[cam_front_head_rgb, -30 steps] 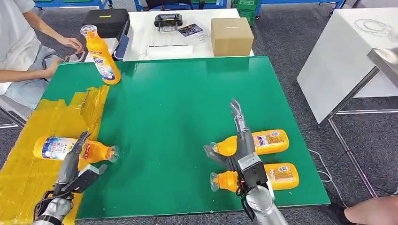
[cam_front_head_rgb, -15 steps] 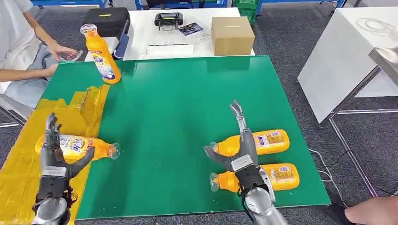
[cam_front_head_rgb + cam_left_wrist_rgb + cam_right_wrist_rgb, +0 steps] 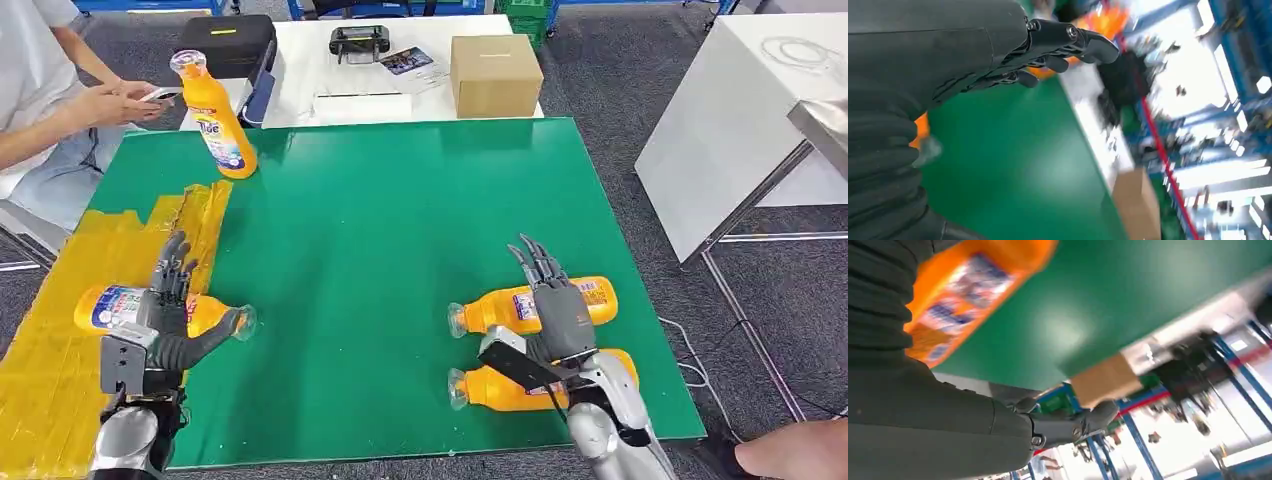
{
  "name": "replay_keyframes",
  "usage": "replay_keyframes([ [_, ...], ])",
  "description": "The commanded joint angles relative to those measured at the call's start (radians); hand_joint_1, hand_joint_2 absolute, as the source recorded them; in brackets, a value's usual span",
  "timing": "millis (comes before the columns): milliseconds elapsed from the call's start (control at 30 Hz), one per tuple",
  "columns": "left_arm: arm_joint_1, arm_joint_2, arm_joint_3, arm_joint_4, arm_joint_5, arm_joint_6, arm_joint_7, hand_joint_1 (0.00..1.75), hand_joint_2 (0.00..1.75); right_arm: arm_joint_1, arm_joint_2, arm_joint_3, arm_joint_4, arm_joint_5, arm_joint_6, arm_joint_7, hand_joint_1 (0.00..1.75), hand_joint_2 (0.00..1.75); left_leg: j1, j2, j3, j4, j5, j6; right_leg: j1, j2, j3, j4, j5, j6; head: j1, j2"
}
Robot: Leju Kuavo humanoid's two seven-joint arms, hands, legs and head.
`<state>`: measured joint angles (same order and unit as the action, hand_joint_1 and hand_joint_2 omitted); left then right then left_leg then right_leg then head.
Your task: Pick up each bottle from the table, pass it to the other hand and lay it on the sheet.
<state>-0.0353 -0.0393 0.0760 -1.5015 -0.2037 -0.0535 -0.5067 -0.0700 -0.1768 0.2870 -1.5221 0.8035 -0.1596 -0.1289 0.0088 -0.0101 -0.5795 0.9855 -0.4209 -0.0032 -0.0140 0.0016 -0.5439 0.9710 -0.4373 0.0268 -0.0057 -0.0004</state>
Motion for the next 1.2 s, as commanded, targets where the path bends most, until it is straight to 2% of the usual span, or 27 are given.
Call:
replay_keyframes([
  [33,-0.086,-0.015,-0.119,0.136,0.028,-0.029,0.051,0.00,1.75,-0.080,-0.196,-0.056,0.132,0.001,0.131,0.007,0.00,1.75,0.000,-0.003,0.002,0.000,-0.001,0.002,0.000,-0.004,0.004,-0.002,-0.001,0.000,0.000,0.000],
  [267,-0.100,-0.019,-0.139,0.162,0.077,-0.062,0.064,0.00,1.75,-0.106,-0.245,-0.006,0.168,0.005,0.187,0.032,0.00,1.75,0.000,0.000,0.002,0.000,0.000,0.001,0.001,-0.001,0.004,-0.002,0.000,0.000,0.000,0.000],
  [500,-0.101,-0.019,-0.140,0.162,0.077,-0.063,0.064,0.00,1.75,-0.109,-0.245,-0.006,0.172,0.005,0.188,0.032,0.00,1.75,0.000,0.001,0.002,0.000,-0.001,0.001,0.001,0.000,0.003,-0.001,0.000,0.000,0.000,0.000],
  [567,-0.113,-0.025,-0.147,0.171,0.078,-0.065,0.064,0.00,1.75,-0.137,-0.241,0.011,0.212,0.012,0.198,0.043,0.00,1.75,0.000,0.002,0.002,0.000,-0.001,0.001,0.001,0.000,0.003,-0.001,0.000,0.000,0.000,0.000],
  [767,-0.140,-0.031,-0.165,0.197,0.077,-0.064,0.064,0.00,1.75,-0.248,-0.208,0.078,0.364,0.053,0.208,0.053,0.00,1.75,0.000,0.003,0.001,0.000,0.000,0.001,0.001,0.002,0.002,-0.001,0.001,0.000,0.000,0.000],
  [1200,-0.159,-0.045,-0.167,0.215,0.085,-0.068,0.081,0.00,1.75,-0.341,-0.113,0.191,0.560,0.219,0.121,0.121,0.00,1.75,0.000,0.003,0.001,0.000,0.001,0.002,0.001,0.002,0.002,-0.001,0.001,0.000,0.000,0.000],
])
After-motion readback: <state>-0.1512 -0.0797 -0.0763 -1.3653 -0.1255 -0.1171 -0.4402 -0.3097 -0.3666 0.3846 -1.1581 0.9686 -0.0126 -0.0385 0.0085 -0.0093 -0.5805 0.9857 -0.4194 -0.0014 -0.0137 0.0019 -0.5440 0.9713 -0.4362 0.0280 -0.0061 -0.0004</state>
